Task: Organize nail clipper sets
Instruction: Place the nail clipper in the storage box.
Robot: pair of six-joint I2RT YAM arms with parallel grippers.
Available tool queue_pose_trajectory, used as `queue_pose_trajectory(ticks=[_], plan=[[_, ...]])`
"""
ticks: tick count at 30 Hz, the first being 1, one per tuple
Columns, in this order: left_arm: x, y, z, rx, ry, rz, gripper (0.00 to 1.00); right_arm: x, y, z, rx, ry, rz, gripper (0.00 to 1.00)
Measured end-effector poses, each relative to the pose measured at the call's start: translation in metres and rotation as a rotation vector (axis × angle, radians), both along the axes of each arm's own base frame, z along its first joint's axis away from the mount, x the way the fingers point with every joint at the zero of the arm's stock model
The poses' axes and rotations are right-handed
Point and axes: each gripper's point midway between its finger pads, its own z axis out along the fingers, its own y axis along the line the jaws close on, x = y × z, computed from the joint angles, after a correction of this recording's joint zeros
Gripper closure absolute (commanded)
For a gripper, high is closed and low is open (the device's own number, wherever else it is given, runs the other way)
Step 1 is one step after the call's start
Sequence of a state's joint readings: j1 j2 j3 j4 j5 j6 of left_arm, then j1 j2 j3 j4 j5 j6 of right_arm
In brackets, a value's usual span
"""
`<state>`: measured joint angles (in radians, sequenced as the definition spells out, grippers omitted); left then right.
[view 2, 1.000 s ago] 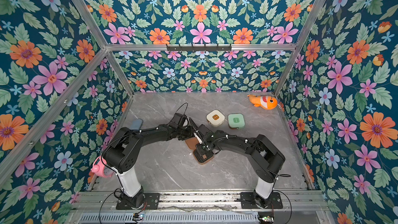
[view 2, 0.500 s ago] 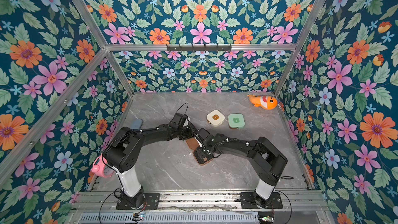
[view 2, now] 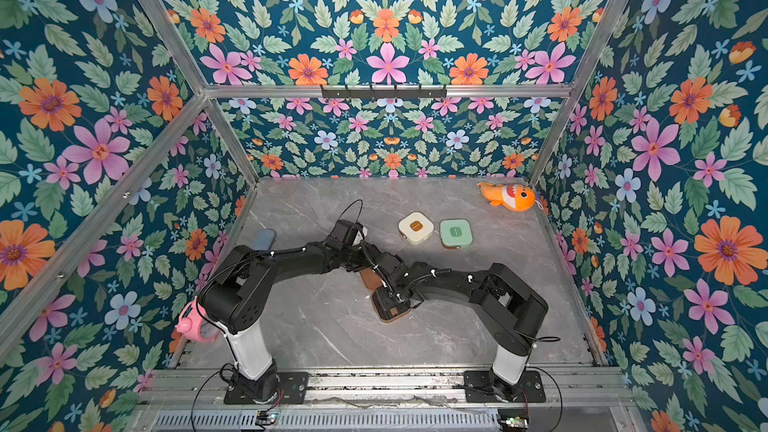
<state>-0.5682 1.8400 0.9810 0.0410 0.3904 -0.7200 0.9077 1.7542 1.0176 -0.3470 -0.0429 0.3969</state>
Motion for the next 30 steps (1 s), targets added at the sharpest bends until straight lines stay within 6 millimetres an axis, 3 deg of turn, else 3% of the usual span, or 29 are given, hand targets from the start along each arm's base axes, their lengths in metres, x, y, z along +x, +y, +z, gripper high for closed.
queue_pose_trajectory(ticks=[21,30], plan=[[-0.004,0.006,0.0,-0.006,-0.013,0.012,0.42,-0.001,-0.006,-0.016,-0.081,0.074,-0.14,0.91],[-0.006,0.018,0.003,0.042,-0.007,0.043,0.41,0.0,-0.001,-0.019,-0.079,0.078,-0.154,0.79]])
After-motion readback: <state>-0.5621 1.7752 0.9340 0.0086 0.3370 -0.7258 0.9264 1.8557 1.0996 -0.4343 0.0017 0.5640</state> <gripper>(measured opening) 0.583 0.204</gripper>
